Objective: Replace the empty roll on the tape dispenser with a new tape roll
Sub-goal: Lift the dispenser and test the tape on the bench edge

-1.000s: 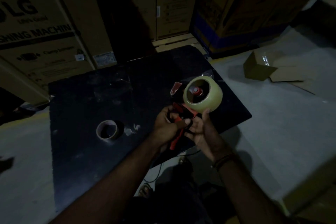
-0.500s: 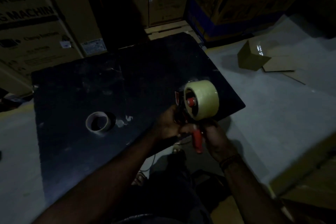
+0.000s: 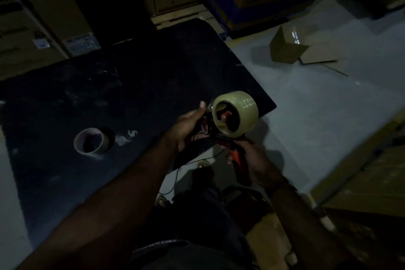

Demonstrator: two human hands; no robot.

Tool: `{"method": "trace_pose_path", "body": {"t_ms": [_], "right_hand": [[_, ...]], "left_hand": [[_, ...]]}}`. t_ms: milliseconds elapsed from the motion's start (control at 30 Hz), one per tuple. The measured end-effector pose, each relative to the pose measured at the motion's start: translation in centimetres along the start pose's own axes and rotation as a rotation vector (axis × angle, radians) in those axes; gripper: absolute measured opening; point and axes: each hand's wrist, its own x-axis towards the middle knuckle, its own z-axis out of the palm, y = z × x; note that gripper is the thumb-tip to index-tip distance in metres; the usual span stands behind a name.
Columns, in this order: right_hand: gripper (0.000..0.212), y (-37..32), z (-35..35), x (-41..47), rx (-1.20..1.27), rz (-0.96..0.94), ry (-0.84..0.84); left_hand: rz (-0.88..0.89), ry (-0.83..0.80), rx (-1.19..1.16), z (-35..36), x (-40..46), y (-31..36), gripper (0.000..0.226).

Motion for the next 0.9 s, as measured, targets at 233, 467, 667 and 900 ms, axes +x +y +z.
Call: {"method": "trace_pose_path", "body": {"t_ms": [233, 467, 667, 900], "right_hand": [[0.034, -0.5, -1.9, -0.4, -0.128, -0.03, 0.0], [0.02, -0.2, -3.6, -0.4, -0.198, -0.034, 0.008], [0.028, 0.9, -4.9, -0.2, -0.139, 0.033, -0.006], [0.03, 3.2, -6.5, 1.0, -0.297, 0.046, 0.05]], "left_hand": [[-0.055, 0.094, 0.029, 1.6, 2.2, -0.5, 0.032], [0.05, 0.287, 0.267, 3.3, 4.7, -2.6, 0.042], [-0.049, 0.344, 0.044, 3.7, 5.3, -5.3, 0.046], [-0.059, 0.423, -0.024, 2.4, 6.3, -6.4, 0.061]]}}
